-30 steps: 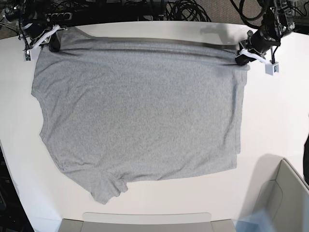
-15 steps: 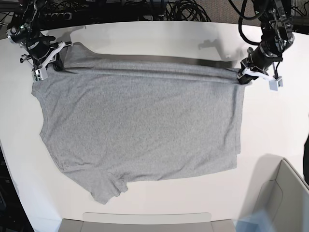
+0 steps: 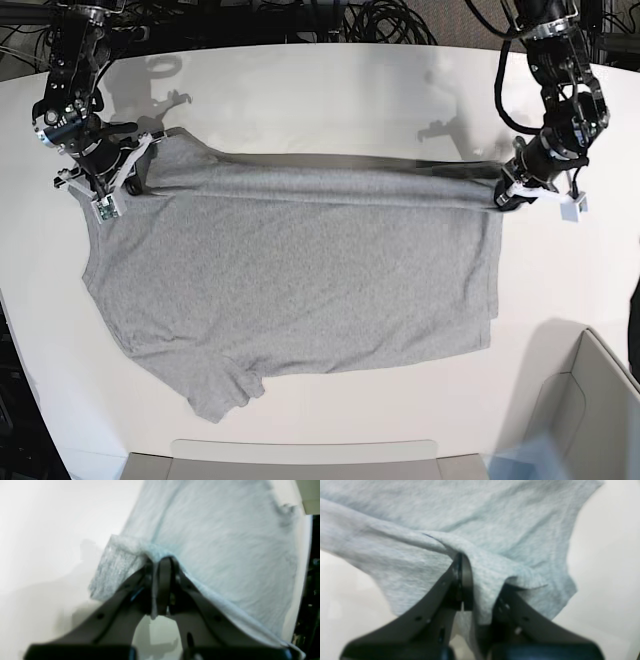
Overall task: Fold the T-shirt properly
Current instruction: 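Drag both grippers toward the hem, folding the shoulder edge over, then pull both grippers back toward the collar, straightening the folded layer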
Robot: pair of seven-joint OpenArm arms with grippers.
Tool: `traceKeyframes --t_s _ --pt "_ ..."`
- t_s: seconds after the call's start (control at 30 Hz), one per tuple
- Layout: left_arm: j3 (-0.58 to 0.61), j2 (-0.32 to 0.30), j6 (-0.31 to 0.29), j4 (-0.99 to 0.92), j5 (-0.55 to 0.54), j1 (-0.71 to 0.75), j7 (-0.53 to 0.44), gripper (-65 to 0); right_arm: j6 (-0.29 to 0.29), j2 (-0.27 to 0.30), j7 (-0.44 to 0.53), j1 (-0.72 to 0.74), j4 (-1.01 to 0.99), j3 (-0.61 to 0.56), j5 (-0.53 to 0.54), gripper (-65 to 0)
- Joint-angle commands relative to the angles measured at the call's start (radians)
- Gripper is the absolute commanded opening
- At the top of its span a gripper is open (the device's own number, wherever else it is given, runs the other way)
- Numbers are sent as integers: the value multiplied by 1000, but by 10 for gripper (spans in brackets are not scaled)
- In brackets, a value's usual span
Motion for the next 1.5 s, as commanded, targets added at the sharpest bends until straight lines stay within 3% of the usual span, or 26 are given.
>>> traceKeyframes --t_s 0.0,0.3,0.47,0.67,0.8,1.33,1.4,1.47 --pt "-3 -17 3 -7 -10 -26 -13 -650 -8 14 21 29 -6 -7 -2 -650" --pt "90 -40 3 -160 -2 -166 -35 -650 -6 37 23 172 -141 -48 -19 -650" --pt "106 -35 3 -166 131 -230 -44 -650 -8 66 33 238 -215 -110 -19 -650" --pt "106 -8 -3 -217 214 -288 -42 -650 -8 73 127 301 -325 -134 -20 -650" --pt "106 -8 -6 -307 220 -328 -47 -650 -9 86 138 345 -394 -174 -20 -650" --pt "107 -8 -3 -372 254 -367 -96 -650 -9 85 178 505 -515 -174 -20 -650" --pt "107 -6 -5 -389 263 -383 -96 -627 -9 85 179 514 -537 -174 -20 -611" --pt "107 -6 -5 -384 262 -383 -96 -556 -9 85 179 514 -538 -174 -17 -549"
